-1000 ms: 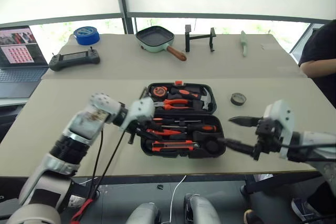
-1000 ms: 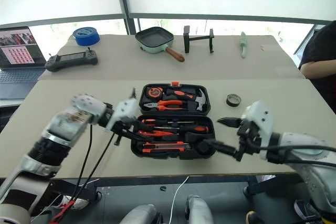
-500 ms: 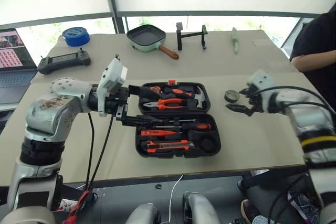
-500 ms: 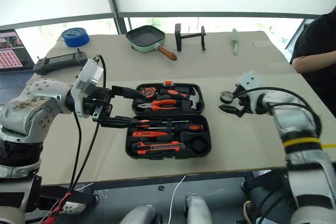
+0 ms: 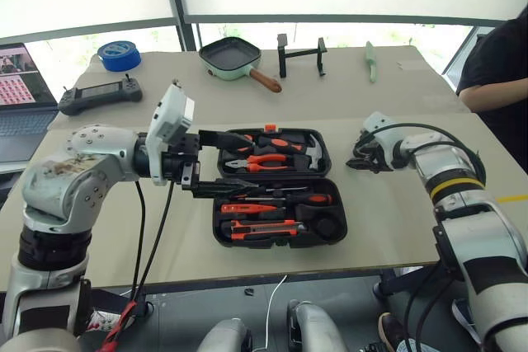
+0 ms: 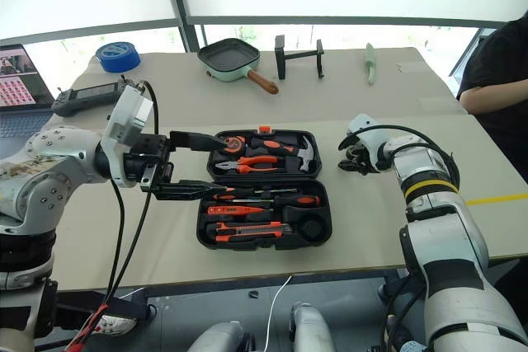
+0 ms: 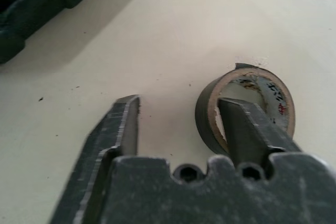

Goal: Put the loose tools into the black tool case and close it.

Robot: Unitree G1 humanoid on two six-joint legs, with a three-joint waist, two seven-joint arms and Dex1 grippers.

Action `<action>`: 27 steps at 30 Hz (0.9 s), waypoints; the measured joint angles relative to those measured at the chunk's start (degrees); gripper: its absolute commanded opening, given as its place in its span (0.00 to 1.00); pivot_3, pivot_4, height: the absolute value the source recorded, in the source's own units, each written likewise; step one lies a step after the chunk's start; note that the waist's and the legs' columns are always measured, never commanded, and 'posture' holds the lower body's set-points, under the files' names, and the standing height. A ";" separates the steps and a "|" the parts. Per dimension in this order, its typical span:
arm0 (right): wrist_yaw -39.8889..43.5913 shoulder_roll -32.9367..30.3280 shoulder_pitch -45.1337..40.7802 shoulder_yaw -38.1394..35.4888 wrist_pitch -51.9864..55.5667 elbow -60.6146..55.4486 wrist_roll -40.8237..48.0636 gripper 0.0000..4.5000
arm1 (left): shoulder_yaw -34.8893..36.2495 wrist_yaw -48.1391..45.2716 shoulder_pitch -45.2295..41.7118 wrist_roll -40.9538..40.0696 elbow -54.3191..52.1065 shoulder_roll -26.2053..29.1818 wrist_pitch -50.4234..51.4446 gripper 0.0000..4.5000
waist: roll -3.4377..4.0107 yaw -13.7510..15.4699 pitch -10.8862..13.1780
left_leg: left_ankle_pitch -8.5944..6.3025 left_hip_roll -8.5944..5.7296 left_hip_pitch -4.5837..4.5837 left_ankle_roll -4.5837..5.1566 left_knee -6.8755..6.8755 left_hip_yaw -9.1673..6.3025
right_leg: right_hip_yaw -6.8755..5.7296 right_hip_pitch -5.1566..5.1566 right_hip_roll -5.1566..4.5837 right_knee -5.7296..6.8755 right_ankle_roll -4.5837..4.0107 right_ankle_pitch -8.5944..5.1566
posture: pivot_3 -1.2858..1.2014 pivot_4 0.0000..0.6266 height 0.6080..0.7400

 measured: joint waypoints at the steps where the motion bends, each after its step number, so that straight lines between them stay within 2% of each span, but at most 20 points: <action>1: 0.05 0.00 0.01 -0.08 -0.12 0.14 -0.02 0.24 | -0.06 -0.03 0.00 0.00 0.05 0.00 -0.04 1.00 | 0.00 -0.01 0.00 | 0.00 0.00 0.00 0.00 0.00 0.00 | 0.00 0.00 0.00 0.00 0.00 0.00 | 0.52 0.24 1.00; 4: 0.33 -0.25 0.39 -0.71 -1.20 -0.10 -0.16 0.01 | -0.80 -0.65 -0.03 0.02 0.25 0.00 -0.69 1.00 | 0.00 -0.06 0.00 | 0.00 0.00 0.00 0.00 0.00 -0.01 | 0.00 0.00 0.00 0.00 0.00 0.00 | 0.52 0.24 1.00; 6: 2.67 -1.30 1.13 -2.36 -1.34 -2.13 0.78 0.01 | -1.69 -1.18 -0.32 0.08 0.67 -0.01 -1.07 1.00 | 0.00 -0.05 0.00 | 0.00 0.00 0.00 0.00 0.00 -0.02 | -0.01 0.00 0.01 -0.01 0.00 0.00 | 0.52 0.24 1.00; 8: 9.78 -2.08 4.21 -6.33 1.99 -9.35 6.52 0.01 | -3.09 -2.47 -0.32 0.52 1.26 0.58 -1.74 1.00 | 0.01 -0.06 0.01 | 0.00 0.02 -0.04 0.00 0.00 -0.04 | -0.02 -0.01 0.01 0.00 0.00 0.00 | 0.52 0.24 1.00; 10: 18.05 -3.17 8.37 -9.38 10.53 -22.12 14.67 0.01 | -5.19 -4.79 0.16 2.40 1.23 2.09 -3.91 1.00 | 0.17 -0.08 0.10 | 0.00 0.05 -0.10 0.01 0.02 -0.06 | -0.02 -0.04 0.02 0.02 -0.01 0.01 | 0.52 0.24 1.00; 12: 24.60 -7.35 13.68 -10.06 17.82 -37.83 21.00 0.01 | -6.99 -7.23 1.10 3.78 1.00 3.14 -6.43 1.00 | 0.35 0.22 0.17 | 0.00 0.05 -0.23 0.02 0.02 -0.12 | -0.06 -0.16 0.02 0.01 -0.01 0.01 | 0.52 0.24 1.00; 16: 31.56 -17.47 27.59 -9.43 25.99 -68.11 28.65 0.01 | -8.75 -9.95 1.89 5.61 2.24 3.83 -9.44 1.00 | 0.35 1.21 0.17 | -0.01 0.06 -0.40 0.02 0.08 -0.30 | -0.19 -0.21 0.04 -0.02 0.00 0.01 | 0.52 0.24 1.00; 20: 30.92 -19.63 35.47 -5.02 26.40 -82.64 29.07 0.01 | -9.79 -10.85 0.72 6.46 2.94 2.62 -10.11 1.00 | 0.33 1.46 0.18 | -0.02 -0.01 -0.35 0.05 0.18 -0.10 | -0.04 -0.14 0.00 0.00 0.11 0.09 | 0.52 0.24 1.00; 27: 25.02 -20.21 37.77 -0.80 19.43 -83.51 20.19 0.01 | -10.96 -11.27 -0.52 6.76 3.27 1.77 -10.11 1.00 | 0.32 1.49 0.19 | 0.00 0.02 -0.29 0.02 0.16 -0.10 | -0.08 -0.14 0.05 -0.01 0.06 0.08 | 0.52 0.24 1.00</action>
